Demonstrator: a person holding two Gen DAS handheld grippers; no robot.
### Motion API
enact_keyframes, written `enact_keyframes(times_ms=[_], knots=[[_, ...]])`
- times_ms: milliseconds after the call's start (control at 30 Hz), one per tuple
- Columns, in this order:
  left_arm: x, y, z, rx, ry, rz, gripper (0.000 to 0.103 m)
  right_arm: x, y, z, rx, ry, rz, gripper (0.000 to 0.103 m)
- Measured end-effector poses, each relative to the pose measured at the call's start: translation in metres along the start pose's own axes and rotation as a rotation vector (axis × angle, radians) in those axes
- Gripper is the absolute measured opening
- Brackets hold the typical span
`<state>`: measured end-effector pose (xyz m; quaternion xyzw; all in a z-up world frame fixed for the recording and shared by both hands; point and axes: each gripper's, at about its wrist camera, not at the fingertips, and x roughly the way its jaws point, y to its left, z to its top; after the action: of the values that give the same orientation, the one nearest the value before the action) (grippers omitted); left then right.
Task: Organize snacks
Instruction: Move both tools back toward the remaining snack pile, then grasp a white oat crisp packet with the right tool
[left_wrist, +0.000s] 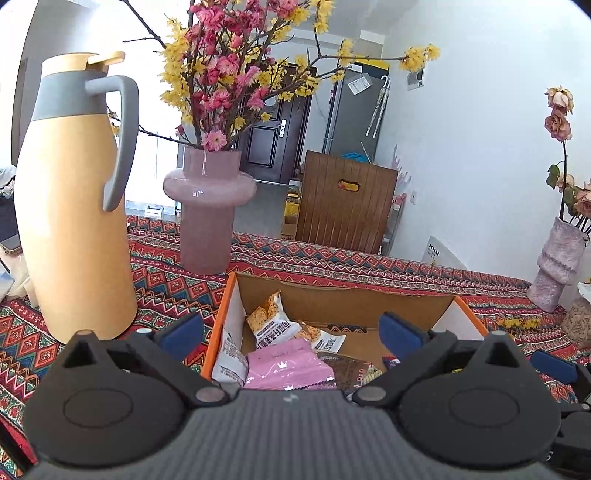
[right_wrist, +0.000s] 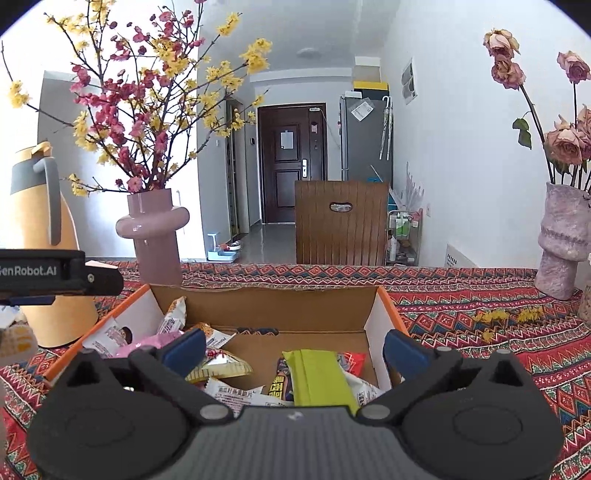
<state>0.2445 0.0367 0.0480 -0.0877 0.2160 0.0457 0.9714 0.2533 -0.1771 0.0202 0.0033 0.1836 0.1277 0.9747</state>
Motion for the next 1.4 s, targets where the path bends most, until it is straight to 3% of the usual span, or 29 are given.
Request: enact_keyframes(times_ms=[333, 1100, 1400], knots=[[-0.042, 0.003, 0.0, 0.022, 0.003, -0.022, 0.103, -0.037, 0.007, -0.005, -0.029, 0.002, 0.017, 0.103], [-0.069, 0.066, -0.091, 0.038, 0.212, 0.051, 0.103, -0.089, 0.018, -0.094, -0.071, 0.262, 0.065, 0.103], [-0.063, 0.079, -0.117, 0.037, 0.267, 0.071, 0.103, -0.093, 0.024, -0.105, -0.129, 0.312, 0.053, 0.103]])
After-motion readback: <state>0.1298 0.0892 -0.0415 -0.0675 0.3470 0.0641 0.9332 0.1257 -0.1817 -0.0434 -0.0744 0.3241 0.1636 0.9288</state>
